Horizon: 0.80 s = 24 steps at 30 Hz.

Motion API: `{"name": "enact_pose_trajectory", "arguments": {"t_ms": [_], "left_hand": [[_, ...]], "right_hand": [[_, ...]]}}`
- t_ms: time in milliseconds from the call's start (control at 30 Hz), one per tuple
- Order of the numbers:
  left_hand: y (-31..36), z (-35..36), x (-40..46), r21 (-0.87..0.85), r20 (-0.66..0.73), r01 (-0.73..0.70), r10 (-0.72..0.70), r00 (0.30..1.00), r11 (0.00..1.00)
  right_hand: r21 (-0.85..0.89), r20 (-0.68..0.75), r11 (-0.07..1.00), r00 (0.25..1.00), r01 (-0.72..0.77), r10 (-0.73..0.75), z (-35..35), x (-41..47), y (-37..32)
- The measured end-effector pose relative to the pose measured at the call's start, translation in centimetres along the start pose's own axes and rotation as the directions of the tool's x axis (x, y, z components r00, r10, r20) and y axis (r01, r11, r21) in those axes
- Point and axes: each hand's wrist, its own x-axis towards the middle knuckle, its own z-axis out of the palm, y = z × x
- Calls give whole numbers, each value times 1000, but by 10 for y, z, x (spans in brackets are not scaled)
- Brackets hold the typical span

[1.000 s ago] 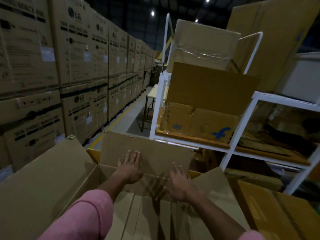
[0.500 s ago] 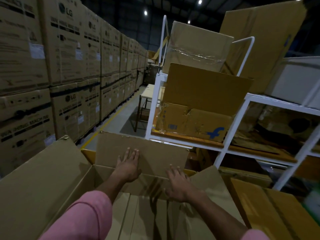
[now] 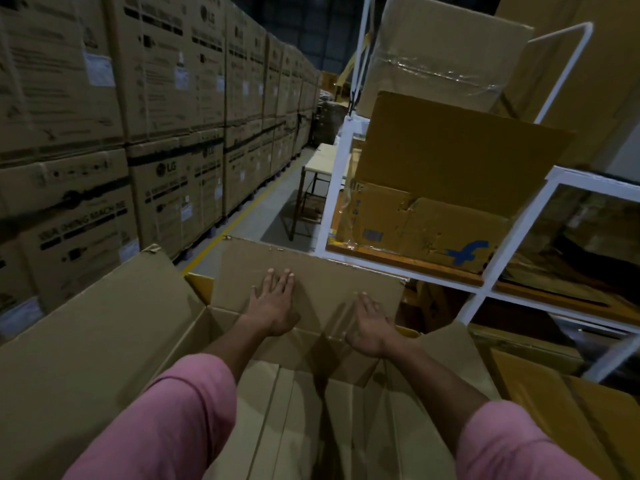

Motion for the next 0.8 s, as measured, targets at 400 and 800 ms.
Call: {"name": "enact_pose_trajectory", "arguments": {"t_ms": [400,800], "left_hand": [[-4,21,13,-12,-1,19,-19,1000,1000],[35,31,-25,289,-57,-258,285,957,922]], "right_hand": [[36,34,999,999,-29,28,18,22,20],[37,-68,994,993,99,-96,19,-12,12]]}}
